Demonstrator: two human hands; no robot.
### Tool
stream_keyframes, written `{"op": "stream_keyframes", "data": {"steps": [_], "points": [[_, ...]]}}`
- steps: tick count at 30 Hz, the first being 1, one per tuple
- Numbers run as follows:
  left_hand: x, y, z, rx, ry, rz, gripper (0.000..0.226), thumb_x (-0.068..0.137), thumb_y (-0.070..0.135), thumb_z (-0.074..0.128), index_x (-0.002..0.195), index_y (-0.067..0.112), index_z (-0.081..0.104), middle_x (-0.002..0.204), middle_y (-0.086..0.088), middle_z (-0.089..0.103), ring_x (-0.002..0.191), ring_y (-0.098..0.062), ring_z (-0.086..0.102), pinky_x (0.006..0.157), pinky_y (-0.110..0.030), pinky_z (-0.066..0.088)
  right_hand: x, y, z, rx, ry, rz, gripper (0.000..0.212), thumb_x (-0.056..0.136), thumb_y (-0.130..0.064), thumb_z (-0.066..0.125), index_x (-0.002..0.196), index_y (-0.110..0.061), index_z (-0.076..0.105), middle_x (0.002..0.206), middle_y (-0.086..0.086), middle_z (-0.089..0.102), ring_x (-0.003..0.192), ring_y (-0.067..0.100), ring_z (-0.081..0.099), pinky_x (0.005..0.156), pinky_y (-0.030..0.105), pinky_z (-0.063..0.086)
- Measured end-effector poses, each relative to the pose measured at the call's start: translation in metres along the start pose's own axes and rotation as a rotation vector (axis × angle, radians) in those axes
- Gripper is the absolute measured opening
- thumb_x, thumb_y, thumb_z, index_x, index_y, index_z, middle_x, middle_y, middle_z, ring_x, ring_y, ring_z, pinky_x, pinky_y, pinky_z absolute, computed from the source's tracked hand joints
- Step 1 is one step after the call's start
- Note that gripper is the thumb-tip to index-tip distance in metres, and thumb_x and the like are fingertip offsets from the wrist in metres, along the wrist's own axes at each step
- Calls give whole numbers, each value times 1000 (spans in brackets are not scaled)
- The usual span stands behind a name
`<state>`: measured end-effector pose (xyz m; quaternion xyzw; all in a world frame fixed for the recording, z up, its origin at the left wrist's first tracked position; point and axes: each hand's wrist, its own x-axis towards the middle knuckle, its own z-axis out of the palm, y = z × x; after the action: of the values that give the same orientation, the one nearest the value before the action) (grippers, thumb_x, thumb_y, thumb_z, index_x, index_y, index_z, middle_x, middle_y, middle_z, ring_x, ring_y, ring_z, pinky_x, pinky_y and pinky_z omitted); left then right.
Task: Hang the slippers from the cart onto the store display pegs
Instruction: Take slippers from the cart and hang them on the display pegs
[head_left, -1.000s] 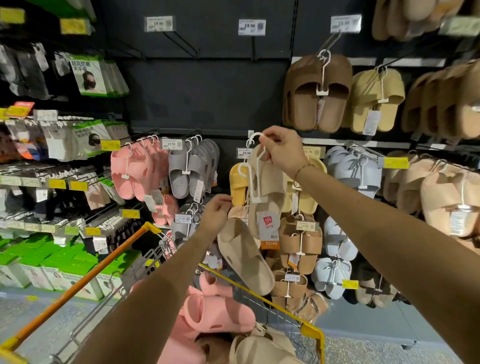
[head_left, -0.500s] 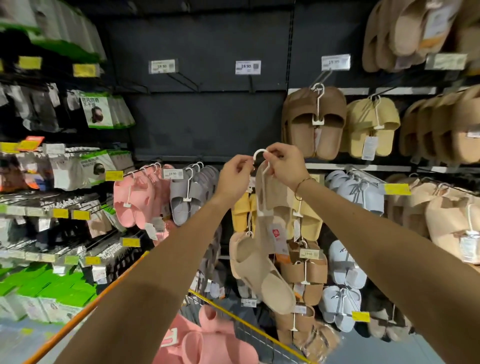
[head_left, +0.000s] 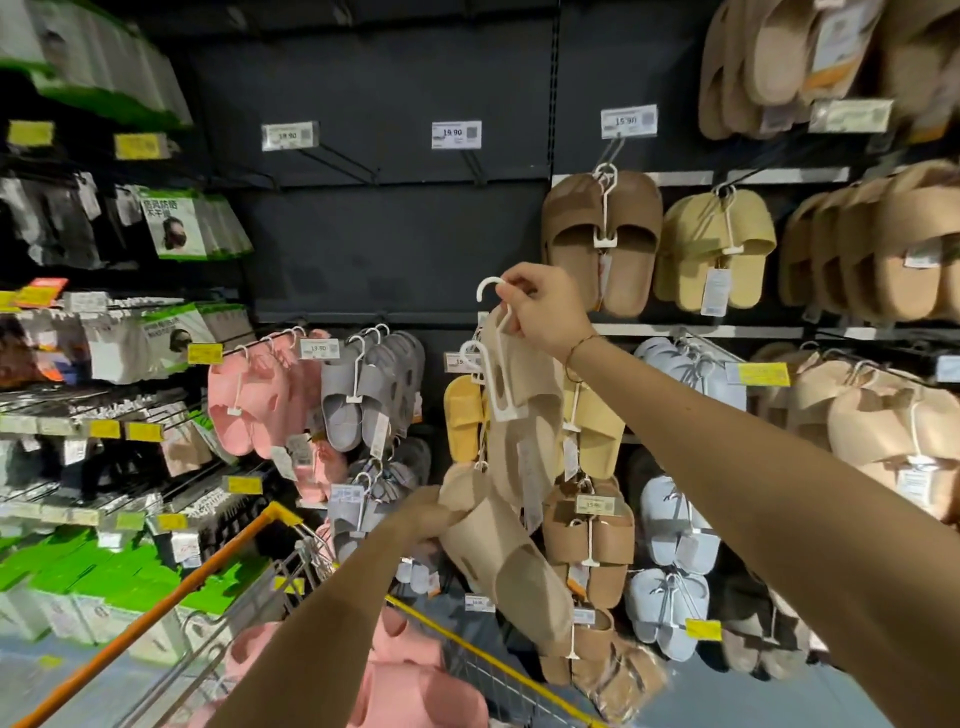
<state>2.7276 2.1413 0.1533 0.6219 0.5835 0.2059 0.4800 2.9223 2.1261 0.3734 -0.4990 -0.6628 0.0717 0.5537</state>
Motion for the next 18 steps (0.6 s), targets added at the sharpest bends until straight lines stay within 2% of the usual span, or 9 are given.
{"op": "stream_keyframes", "data": {"steps": [2, 4, 6, 10, 13, 16, 18], "points": [[-6, 19, -12, -61, 27, 76, 38, 94, 21, 68, 130, 12, 61, 115, -9, 68, 101, -28, 64, 65, -35, 57, -3, 4, -4, -45, 9, -4, 12, 98, -18, 61, 97, -13, 72, 79, 3, 70, 71, 19, 70, 75, 38, 62], [-12, 41, -30, -58, 88, 162, 36, 96, 21, 66, 131, 14, 60, 115, -9, 67, 104, -30, 64, 81, -46, 58, -4, 6, -9, -50, 28, 6, 12, 98, -19, 61, 99, -14, 71, 81, 4, 71, 75, 20, 70, 78, 41, 61], [-23, 61, -50, -53, 126, 249, 32, 98, 22, 62, 129, 16, 57, 116, -9, 64, 104, -28, 62, 90, -47, 55, -3, 7, -14, -68, 41, -4, 12, 98, -19, 61, 98, -14, 72, 81, 4, 71, 75, 21, 69, 79, 43, 60], [-33, 90, -86, -108, 165, 343, 17, 101, 23, 60, 116, 18, 56, 104, -2, 63, 92, -19, 61, 73, -33, 52, -4, 9, -17, -145, 60, -38, 13, 97, -19, 62, 97, -12, 73, 81, 3, 71, 78, 19, 67, 82, 40, 58], [-34, 102, -105, -146, 188, 365, 25, 97, 31, 65, 119, 18, 62, 107, -4, 68, 94, -22, 66, 74, -35, 57, -7, 10, -12, -223, 61, -58, 14, 98, -20, 62, 98, -12, 73, 83, 1, 70, 82, 16, 64, 84, 32, 53], [-38, 114, -110, -182, 171, 390, 24, 98, 31, 64, 119, 20, 64, 105, -2, 68, 89, -18, 65, 69, -32, 55, -10, 12, -6, -275, 51, -85, 15, 98, -22, 61, 98, -12, 72, 84, 0, 69, 80, 13, 62, 77, 24, 51], [-39, 119, -111, -171, 153, 396, 25, 97, 33, 64, 120, 21, 64, 108, -4, 68, 90, -18, 65, 74, -38, 58, -12, 13, -3, -292, 50, -101, 15, 99, -22, 61, 97, -12, 72, 84, -1, 68, 79, 13, 61, 72, 16, 45]]}}
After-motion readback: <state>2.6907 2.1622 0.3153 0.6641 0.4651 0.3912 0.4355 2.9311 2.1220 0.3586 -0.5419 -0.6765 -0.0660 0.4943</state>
